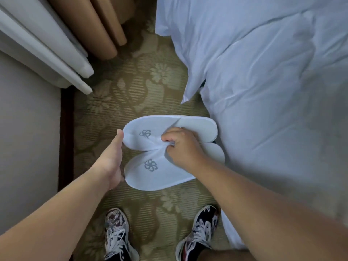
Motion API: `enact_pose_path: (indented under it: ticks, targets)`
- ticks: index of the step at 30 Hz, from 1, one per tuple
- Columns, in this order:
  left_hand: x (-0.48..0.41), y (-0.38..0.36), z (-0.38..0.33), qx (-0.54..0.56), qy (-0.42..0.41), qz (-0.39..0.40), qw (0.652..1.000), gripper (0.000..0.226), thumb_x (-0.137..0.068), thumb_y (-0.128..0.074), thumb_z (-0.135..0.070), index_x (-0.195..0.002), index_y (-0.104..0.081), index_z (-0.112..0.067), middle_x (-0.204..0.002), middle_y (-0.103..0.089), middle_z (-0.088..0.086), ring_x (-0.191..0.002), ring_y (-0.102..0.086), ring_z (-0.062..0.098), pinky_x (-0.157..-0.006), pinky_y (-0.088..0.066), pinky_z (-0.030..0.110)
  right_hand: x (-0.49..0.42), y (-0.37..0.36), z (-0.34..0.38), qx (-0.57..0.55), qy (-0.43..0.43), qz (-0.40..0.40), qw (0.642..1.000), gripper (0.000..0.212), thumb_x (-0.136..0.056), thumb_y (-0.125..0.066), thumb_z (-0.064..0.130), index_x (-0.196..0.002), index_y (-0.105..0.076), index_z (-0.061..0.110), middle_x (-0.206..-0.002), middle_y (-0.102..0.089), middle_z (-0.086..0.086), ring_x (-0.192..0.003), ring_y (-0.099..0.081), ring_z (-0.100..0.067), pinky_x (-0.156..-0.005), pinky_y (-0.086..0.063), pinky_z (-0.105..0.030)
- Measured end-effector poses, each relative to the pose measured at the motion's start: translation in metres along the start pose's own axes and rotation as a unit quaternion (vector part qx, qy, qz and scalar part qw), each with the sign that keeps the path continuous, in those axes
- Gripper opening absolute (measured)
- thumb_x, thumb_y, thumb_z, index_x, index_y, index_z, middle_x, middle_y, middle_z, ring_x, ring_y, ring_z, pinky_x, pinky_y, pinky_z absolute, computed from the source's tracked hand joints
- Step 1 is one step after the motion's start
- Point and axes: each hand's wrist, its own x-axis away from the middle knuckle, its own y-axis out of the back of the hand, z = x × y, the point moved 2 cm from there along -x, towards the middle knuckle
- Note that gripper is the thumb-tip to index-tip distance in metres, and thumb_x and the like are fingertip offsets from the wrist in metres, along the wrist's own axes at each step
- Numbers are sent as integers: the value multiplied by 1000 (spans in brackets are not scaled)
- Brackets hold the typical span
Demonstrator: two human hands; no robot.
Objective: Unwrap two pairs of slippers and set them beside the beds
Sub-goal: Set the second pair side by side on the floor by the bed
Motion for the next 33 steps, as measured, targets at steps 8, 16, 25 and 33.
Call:
enact_pose_path:
  ticks: [8,16,25,33]
  targets:
    - [-167,-14,45,-5,21,12,1000,87,-79,-33,-85,-149,-38,-34,-163,-20,3,-150,-16,21,-113,-26,61,-51,-92,-116,13,-12,-22,1000,32,-72,-62,1,-96,-77,17,-108,-71,5,-107,-60,-21,-102,-39,-45]
    - [-270,-30,67,-23,30,22,999,87,-79,-27,-88,-149,-35,-36,-151,-38,3,-96,-58,19,-44,-52,32,-111,-164,-213,22,-106,-26,994,35,-75,-53,-5,-89,-74,19,-97,-69,6,-105,-58,-18,-101,-39,-36]
    - [-317,-47,87,-59,4,23,998,64,-91,-24,-75,-86,-59,-22,-54,-71,6,-46,-70,23,-34,-51,30,-133,-199,-262,4,-164,13,986,28,-70,-48,-15,-89,-64,-3,-109,-64,-21,-106,-59,-38,-86,-53,-49]
    - [-338,-32,71,-251,-66,-87,962,76,-98,-25,-64,-141,-49,-6,-150,-44,17,-135,-42,34,-110,-33,41,-135,-173,-269,-38,-257,112,959,30,-78,-55,-7,-84,-72,17,-83,-58,9,-75,-55,-14,-61,-44,-16]
